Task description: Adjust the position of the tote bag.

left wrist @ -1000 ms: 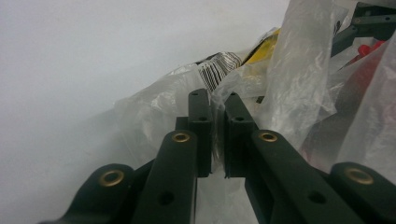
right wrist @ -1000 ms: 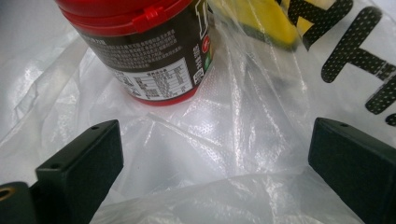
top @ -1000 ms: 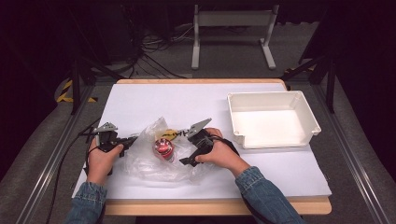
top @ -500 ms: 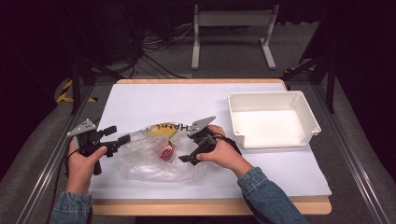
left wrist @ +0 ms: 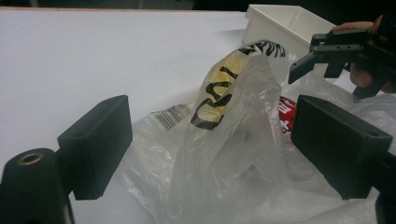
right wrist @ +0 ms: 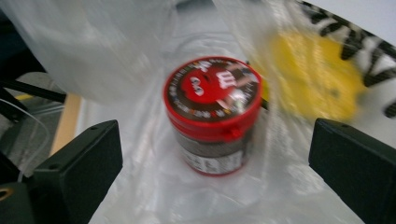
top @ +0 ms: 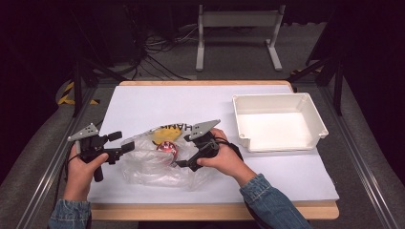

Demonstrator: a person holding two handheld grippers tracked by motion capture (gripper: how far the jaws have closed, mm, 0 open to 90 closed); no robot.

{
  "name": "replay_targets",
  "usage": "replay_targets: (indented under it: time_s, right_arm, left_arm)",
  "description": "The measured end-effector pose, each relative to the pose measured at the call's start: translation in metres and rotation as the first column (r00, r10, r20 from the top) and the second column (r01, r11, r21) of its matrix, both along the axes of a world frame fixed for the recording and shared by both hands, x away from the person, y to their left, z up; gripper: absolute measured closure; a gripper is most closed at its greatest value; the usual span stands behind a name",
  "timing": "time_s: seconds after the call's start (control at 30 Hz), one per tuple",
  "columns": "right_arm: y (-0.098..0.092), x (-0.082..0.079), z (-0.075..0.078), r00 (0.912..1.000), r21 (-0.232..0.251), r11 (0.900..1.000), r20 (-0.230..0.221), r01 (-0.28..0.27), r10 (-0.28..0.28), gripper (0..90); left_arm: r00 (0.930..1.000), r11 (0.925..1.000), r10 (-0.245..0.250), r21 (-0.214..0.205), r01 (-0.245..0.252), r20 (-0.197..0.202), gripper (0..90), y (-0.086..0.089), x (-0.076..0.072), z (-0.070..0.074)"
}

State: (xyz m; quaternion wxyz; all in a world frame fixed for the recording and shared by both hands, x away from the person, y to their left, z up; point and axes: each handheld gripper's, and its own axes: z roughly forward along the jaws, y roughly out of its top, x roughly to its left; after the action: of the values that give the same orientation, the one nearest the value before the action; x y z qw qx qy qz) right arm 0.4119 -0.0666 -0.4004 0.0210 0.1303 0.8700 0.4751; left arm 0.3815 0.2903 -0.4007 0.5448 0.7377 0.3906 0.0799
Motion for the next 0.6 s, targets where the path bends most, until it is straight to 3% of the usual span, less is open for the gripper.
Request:
replay_targets:
  time_s: [0.17, 0.27, 0.4, 0.6]
  right_arm:
    - [0.007, -0.004, -0.002, 0.9997, -0.014, 0.9996, -0.005, 0.024, -0.024, 8.1]
    - [0.01, -0.005, -0.007, 0.9993, -0.035, 0.9991, -0.028, 0.024, -0.025, 9.6]
    - [0.016, -0.005, -0.016, 0.999, -0.067, 0.9975, -0.036, 0.025, -0.028, 8.9]
    - [0.026, -0.001, -0.024, 0.9988, -0.073, 0.9967, -0.032, 0.035, -0.037, 6.4]
  left_arm:
    - [0.9988, 0.9986, -0.044, 0.029, 0.045, -0.022, 14.4, 0.002, -0.002, -0.004]
    - [0.9949, 0.9927, -0.089, 0.077, 0.092, -0.049, 14.8, 0.004, -0.004, -0.009]
    - [0.9942, 0.9911, -0.08, 0.101, 0.087, -0.072, 14.2, 0.007, -0.004, -0.014]
    - [0.9943, 0.9924, -0.078, 0.09, 0.084, -0.073, 13.5, 0.009, -0.003, -0.017]
